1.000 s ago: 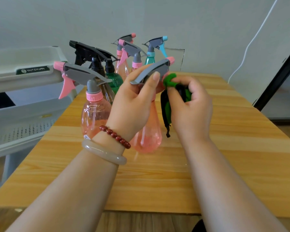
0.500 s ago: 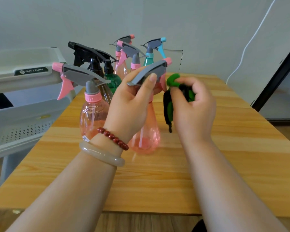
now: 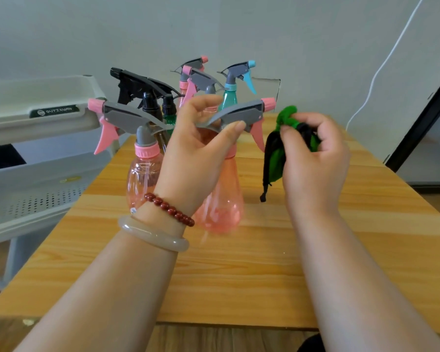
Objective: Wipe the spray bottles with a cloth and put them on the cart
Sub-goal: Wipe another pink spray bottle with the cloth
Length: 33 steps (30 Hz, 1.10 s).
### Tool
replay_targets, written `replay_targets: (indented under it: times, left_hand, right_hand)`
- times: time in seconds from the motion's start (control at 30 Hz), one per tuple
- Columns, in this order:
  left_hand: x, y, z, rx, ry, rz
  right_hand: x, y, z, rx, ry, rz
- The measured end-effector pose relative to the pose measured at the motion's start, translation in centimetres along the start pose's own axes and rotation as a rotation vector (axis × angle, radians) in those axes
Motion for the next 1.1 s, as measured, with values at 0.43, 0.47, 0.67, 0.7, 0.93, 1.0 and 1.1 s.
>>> replay_targets:
  times: [0.43, 0.47, 0.67, 0.7, 0.93, 1.0, 1.1]
  left_hand:
    - [0.1, 0.6, -2.2, 0.448, 0.352, 0.055]
    - [-0.1, 1.0, -2.2, 0.457, 0.372, 0.060]
    - [0.2, 0.3, -1.9, 0.400, 0.344, -0.025]
    - [0.3, 0.2, -1.8, 0.373, 0.331, -0.025]
    - [0.4, -0.1, -1.5, 0.338, 0.291, -0.018]
    - [0.5, -0.1, -1.2, 0.310, 0.262, -0.010]
    - [0.4, 0.1, -1.2, 0.297, 0.266, -0.007]
  right_hand:
    - [-0.8, 2.4, 0.1, 0.166, 0.107, 0.191]
    - [-0.7, 2.2, 0.1, 0.173, 0.104, 0.166]
    - [-0.3, 0.8, 1.2, 0.262, 0.055, 0.026]
    - [-0.7, 1.5, 1.4, 0.237, 0.041, 0.073]
    - [-1.5, 2.5, 1.2, 0.087, -0.048, 0.221]
    - [-1.6, 2.4, -0.1, 0.041, 0.023, 0.239]
    - [-1.0, 1.7, -0.4, 0.069, 0.093, 0.165]
Point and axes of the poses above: each hand's wrist, its own x-axis towards the middle knuckle, its own y-axis out of the palm, z = x × y, the point moved 9 cm from there along x, towards the middle knuckle, and after that the axes turned 1 degree about -x, right-handed, at the moved point
